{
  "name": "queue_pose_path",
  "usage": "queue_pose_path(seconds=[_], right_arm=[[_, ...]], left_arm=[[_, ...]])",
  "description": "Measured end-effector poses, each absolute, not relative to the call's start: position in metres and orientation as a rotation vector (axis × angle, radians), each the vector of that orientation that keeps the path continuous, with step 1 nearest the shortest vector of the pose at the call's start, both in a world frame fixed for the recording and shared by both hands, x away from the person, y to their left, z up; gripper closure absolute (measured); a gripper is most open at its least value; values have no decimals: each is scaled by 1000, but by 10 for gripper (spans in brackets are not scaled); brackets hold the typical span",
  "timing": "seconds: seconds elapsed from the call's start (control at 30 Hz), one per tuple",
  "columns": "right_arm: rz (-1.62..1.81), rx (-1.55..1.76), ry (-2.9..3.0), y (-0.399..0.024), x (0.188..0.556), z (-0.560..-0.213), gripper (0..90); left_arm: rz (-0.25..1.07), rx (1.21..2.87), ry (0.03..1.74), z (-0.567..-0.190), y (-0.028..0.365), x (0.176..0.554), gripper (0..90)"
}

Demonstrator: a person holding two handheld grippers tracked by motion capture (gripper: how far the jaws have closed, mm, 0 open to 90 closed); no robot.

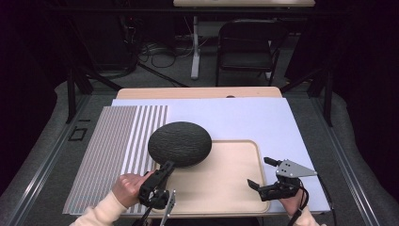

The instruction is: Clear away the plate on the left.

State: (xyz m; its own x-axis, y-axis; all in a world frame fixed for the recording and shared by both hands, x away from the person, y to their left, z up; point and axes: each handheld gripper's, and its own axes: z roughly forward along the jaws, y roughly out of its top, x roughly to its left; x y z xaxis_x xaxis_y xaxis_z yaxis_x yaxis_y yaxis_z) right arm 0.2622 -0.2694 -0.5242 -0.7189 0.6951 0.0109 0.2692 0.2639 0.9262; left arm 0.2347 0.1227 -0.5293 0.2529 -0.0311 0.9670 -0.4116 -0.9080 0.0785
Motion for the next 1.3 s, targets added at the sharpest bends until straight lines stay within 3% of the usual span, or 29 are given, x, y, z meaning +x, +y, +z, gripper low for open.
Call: queue_pose_path(seconds=[0.6, 0.9, 1.1, 1.3], right_arm=[[1433, 879, 2146, -269, 263, -525, 0], [1431, 887, 2158, -268, 264, -526, 0], [1423, 886, 2165, -268, 264, -526, 0], [1421, 889, 2170, -267, 264, -527, 0]], left_arm=[[1487, 2207, -633, -557, 86, 213, 803], [1283, 2350, -629, -565, 85, 213, 861], [1242, 2390, -674, -568, 84, 217, 747], [1238, 2409, -598, -559, 90, 218, 553]])
